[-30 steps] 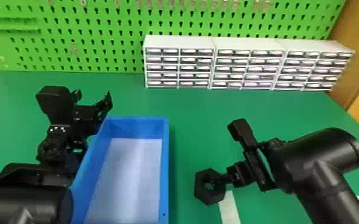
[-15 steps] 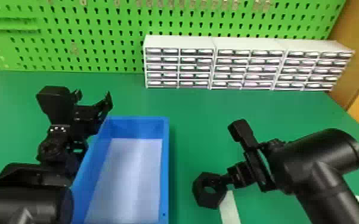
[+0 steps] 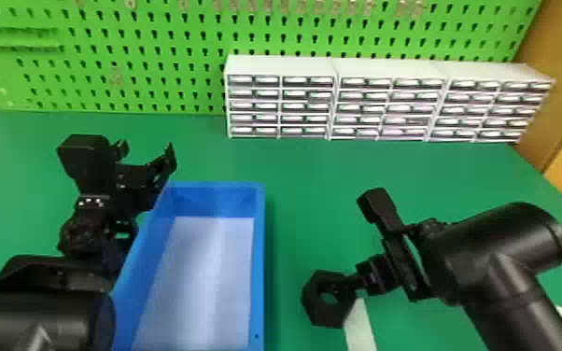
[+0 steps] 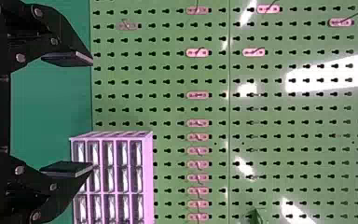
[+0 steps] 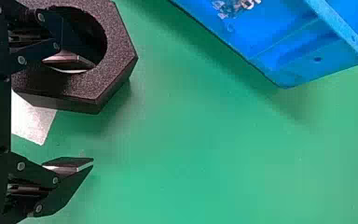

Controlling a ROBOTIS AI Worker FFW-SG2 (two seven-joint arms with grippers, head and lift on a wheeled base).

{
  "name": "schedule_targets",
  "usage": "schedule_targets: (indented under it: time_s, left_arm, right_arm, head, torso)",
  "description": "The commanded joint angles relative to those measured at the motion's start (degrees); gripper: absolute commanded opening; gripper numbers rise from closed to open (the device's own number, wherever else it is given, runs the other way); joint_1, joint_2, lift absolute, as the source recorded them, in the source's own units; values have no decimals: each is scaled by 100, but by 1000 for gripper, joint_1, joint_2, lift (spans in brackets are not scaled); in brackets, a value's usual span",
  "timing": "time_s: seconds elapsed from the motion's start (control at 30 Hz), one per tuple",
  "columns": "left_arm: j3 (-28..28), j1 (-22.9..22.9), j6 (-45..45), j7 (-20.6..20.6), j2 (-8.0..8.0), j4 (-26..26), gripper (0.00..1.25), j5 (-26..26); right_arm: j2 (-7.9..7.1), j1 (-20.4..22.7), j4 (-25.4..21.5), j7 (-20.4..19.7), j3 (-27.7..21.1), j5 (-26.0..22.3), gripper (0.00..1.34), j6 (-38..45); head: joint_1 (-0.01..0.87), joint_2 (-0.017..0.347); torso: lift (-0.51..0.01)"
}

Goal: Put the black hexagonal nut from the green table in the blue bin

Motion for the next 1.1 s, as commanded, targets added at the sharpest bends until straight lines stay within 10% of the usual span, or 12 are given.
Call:
schedule_targets:
  time_s: [0.0,0.8,1.07]
  left_arm:
    - [0,0,0,0,-2,-4,792,0]
    - [0,0,0,0,7,5,792,0]
    - [0,0,9,0,-2,-4,792,0]
  right_arm:
    - [0,-8,26,4,21,0,815,0]
    - [-18,-8,78,13,47,9,805,-18]
    - [-9,-8,78,22,73,61,554,-18]
  head:
    - [691,9]
    - [691,9]
    - [691,9]
  torso:
    - [-97]
    - [-97]
    - [-97]
